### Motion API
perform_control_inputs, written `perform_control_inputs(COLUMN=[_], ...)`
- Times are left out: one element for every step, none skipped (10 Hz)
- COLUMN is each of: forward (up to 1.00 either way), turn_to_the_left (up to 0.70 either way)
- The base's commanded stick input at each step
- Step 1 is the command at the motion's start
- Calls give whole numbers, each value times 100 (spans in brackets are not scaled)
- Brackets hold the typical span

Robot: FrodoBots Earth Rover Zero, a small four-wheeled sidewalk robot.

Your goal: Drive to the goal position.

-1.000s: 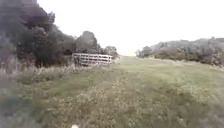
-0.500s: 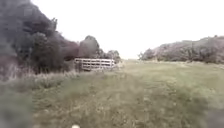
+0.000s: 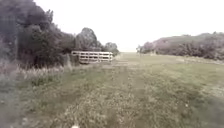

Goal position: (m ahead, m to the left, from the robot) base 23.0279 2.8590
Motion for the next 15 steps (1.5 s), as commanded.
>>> perform_control_inputs(forward=[70,70,70,0,0,0,0,0,0,0,0,0,16,49,70], turn_to_the_left=[0,0,0,0,0,0,0,0,0,0,0,0,0,0,-1])
